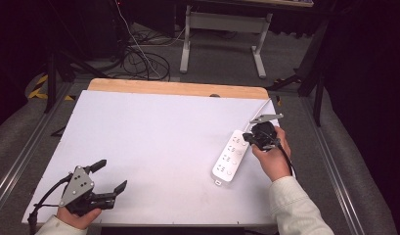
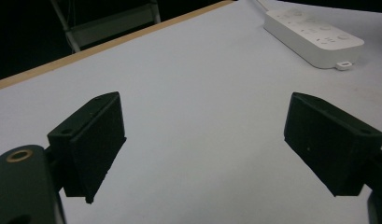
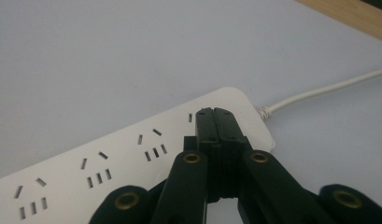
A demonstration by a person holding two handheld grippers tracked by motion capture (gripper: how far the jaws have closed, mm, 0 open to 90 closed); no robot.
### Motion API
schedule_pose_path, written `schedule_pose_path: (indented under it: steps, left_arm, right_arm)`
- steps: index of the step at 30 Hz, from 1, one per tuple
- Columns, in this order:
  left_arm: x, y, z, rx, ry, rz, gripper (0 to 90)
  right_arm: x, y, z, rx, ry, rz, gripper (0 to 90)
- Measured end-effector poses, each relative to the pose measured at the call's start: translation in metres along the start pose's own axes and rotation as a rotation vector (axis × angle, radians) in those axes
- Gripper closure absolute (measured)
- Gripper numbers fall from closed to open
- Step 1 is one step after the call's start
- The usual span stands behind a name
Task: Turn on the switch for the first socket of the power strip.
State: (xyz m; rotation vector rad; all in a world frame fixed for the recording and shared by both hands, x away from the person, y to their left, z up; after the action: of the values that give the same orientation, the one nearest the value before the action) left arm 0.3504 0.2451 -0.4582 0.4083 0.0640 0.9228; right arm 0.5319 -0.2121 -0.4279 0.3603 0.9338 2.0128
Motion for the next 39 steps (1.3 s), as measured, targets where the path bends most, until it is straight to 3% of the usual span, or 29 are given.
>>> schedule_pose_path:
  steps: [6,17,18,22,23,24,30,39]
  left_arm:
    - [0.000,0.000,0.000,0.001,0.000,0.002,13.3]
    - [0.000,0.000,0.000,-0.001,0.001,0.004,13.2]
    - [0.000,0.000,0.000,-0.001,0.002,0.004,13.2]
    - [0.001,-0.001,0.000,-0.002,0.001,0.005,13.1]
    - [0.000,-0.001,0.000,-0.002,0.001,0.004,13.0]
    - [0.000,-0.001,0.000,-0.003,0.001,0.005,13.0]
    - [0.000,0.000,0.000,-0.003,0.009,0.001,12.9]
    - [0.000,0.002,0.001,-0.007,0.016,-0.005,12.8]
  right_arm:
    - [0.002,0.017,0.005,-0.041,0.000,0.007,90.0]
    - [0.004,0.028,0.006,-0.067,0.009,0.012,90.0]
    - [0.005,0.031,0.006,-0.087,0.011,0.013,81.6]
    - [0.008,0.039,0.007,-0.125,0.039,0.023,70.8]
    - [0.011,0.044,0.007,-0.157,0.053,0.025,57.5]
    - [0.011,0.044,0.007,-0.157,0.053,0.025,57.5]
    - [0.023,0.061,0.004,-0.213,0.094,0.062,33.8]
    - [0.037,0.076,-0.008,-0.288,0.108,0.140,25.7]
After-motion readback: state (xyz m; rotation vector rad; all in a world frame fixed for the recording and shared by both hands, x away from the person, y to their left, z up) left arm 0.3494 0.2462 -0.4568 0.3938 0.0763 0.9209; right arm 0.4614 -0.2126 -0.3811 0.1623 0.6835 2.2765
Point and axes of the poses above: each handheld gripper's, and its own axes: y roughly backward along the jaws, z roughly out of its top, x roughly to its left, the point moved 3 cm from there along -y, roughly forward along the jaws
